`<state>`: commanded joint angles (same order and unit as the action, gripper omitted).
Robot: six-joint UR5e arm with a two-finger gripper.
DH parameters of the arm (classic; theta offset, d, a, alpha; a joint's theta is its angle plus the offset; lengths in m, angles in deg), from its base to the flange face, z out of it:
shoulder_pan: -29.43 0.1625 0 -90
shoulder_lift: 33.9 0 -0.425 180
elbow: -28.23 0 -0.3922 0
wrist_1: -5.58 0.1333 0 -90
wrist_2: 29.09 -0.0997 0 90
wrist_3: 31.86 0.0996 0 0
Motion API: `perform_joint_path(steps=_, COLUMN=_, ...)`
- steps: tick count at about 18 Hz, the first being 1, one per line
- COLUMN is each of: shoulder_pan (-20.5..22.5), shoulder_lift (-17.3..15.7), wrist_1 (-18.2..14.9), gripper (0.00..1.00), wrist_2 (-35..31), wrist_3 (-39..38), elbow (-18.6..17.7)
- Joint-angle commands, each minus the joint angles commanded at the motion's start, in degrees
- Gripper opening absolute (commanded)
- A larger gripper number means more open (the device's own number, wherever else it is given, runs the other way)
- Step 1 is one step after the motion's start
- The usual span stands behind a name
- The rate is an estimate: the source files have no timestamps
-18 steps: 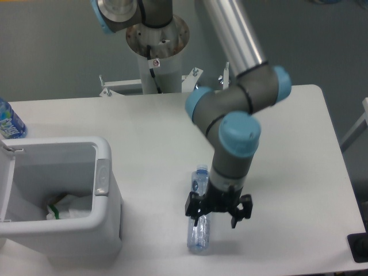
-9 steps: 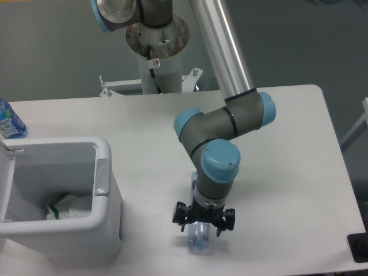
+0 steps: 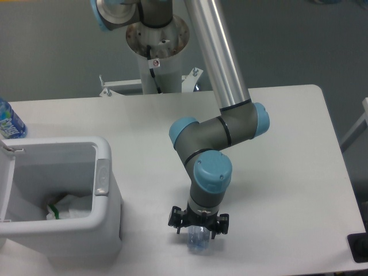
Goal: Place the trash in the trash can
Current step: 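Lower the gripper and close it around the bottle's end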
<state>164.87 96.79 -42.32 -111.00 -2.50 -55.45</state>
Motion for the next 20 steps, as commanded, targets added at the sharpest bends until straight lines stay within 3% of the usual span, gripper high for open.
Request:
perform_joint_path(steps=6, shoulder_pan=-0.1, shoulder_lift=0.1, wrist_1=0.0, gripper=1.00, wrist_2=-0.4, wrist_3=0.0, elbow=-0.1)
perform_joint_path(steps=20, shoulder_pan=-0.1, shoulder_lift=-0.1, wrist_1=0.0, gripper=0.75, wrist_2=-1.4, wrist_3=-0.1, elbow=-0.2)
